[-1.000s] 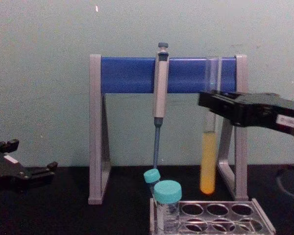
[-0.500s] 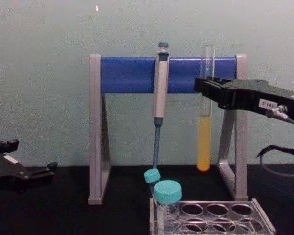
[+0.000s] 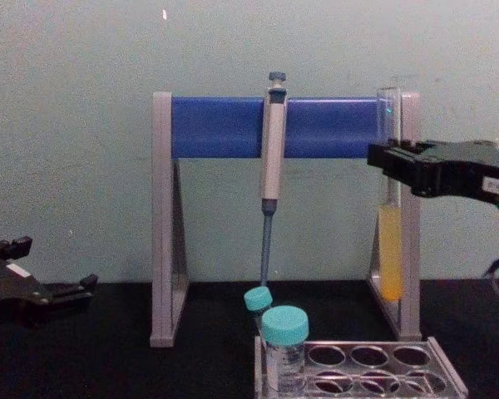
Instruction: Pick up the test tube from the test tube rack, shake it, then place it back into the test tube rack.
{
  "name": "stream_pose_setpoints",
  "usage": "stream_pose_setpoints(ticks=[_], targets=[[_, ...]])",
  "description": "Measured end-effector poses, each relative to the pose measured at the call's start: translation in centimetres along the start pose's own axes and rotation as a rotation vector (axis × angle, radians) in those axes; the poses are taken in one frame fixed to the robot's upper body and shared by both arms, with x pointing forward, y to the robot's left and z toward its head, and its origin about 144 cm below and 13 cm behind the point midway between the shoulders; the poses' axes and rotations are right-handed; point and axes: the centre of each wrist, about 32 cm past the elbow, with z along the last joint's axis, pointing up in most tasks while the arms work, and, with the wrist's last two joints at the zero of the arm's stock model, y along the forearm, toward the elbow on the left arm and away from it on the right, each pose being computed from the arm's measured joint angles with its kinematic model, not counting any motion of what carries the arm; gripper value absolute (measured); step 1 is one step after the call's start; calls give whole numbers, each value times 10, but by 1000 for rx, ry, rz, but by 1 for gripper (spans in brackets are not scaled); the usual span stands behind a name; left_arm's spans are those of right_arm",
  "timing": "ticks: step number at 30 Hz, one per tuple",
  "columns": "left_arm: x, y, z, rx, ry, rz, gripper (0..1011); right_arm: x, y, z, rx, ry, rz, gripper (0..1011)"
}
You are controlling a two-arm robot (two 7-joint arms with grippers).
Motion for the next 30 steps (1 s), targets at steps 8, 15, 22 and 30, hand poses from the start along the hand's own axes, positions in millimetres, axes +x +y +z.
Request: stream_pose_setpoints(ticks=[8, 15, 22, 30], targets=[[0, 0, 0, 0, 0, 0, 1001, -5, -16, 6, -25, 7, 66, 222], [0, 0, 0, 0, 0, 0, 1001, -15, -3, 4, 27, 70, 141, 222], [0, 0, 0, 0, 0, 0, 1001, -19, 17, 0, 91, 98, 123, 222], [0, 0, 0, 0, 0, 0, 1001, -17, 21, -3, 92, 74, 39, 222]])
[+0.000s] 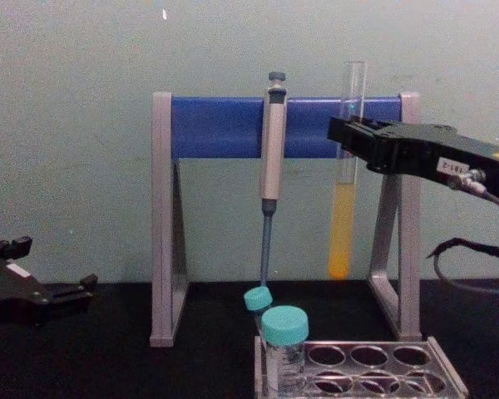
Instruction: Pick up the test tube from the test tube rack, shake it, then place it back into the test tube rack.
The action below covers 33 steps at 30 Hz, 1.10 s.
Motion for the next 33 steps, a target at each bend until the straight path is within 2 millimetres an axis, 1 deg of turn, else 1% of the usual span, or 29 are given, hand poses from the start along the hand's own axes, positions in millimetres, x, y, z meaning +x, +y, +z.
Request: stream_pose_setpoints(ticks=[8, 19, 29, 33], targets=[[0, 0, 0, 0, 0, 0, 1001, 1, -1, -1, 0, -6, -26, 222], [0, 0, 0, 0, 0, 0, 1001, 3, -2, 1, 1, -18, -16, 222], [0, 0, 0, 0, 0, 0, 1001, 5, -11, 5, 6, -36, 17, 222], [0, 0, 0, 0, 0, 0, 1001, 4, -19, 8, 15, -38, 62, 222]])
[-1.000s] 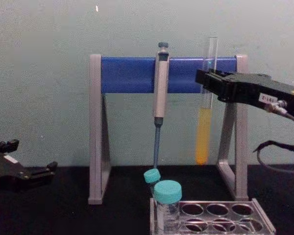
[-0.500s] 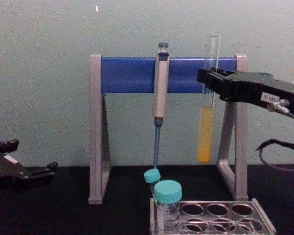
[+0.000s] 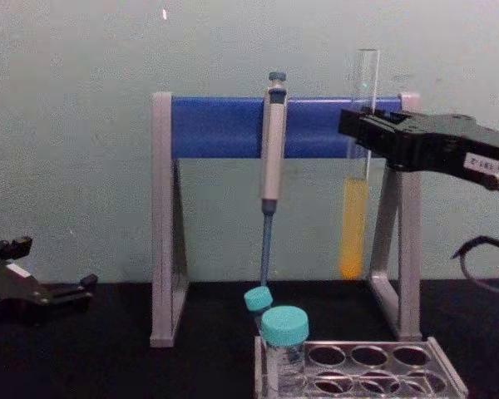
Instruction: Pick up the test tube from the test tube rack, shake it, then place it back into the test tube rack.
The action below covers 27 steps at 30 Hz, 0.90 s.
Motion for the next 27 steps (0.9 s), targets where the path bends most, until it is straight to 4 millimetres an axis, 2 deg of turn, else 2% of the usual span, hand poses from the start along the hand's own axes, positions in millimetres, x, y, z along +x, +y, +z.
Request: stream_pose_setpoints(ticks=[7, 15, 27], targets=[[0, 0, 0, 0, 0, 0, 1001, -5, -18, -3, -1, 13, 77, 222], [0, 0, 0, 0, 0, 0, 1001, -13, -33, -17, 0, 41, 140, 222], [0, 0, 0, 0, 0, 0, 1001, -16, -34, -33, -16, 52, 149, 222]])
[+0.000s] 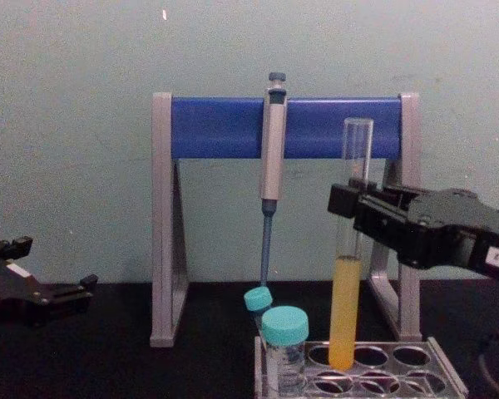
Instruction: Pick up the test tube from the test tube rack, shake it, then place it back into the test tube rack.
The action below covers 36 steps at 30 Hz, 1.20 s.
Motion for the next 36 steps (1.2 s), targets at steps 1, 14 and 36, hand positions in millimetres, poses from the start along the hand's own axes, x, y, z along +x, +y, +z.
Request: stream_pose_setpoints(ticks=[1, 14, 36], targets=[[0, 0, 0, 0, 0, 0, 1001, 0, 0, -1, -2, 0, -1, 222], [0, 0, 0, 0, 0, 0, 1001, 1, 2, -11, -24, 6, -16, 222], [0, 0, 0, 0, 0, 0, 1001, -1, 6, -31, -38, 13, -21, 222]])
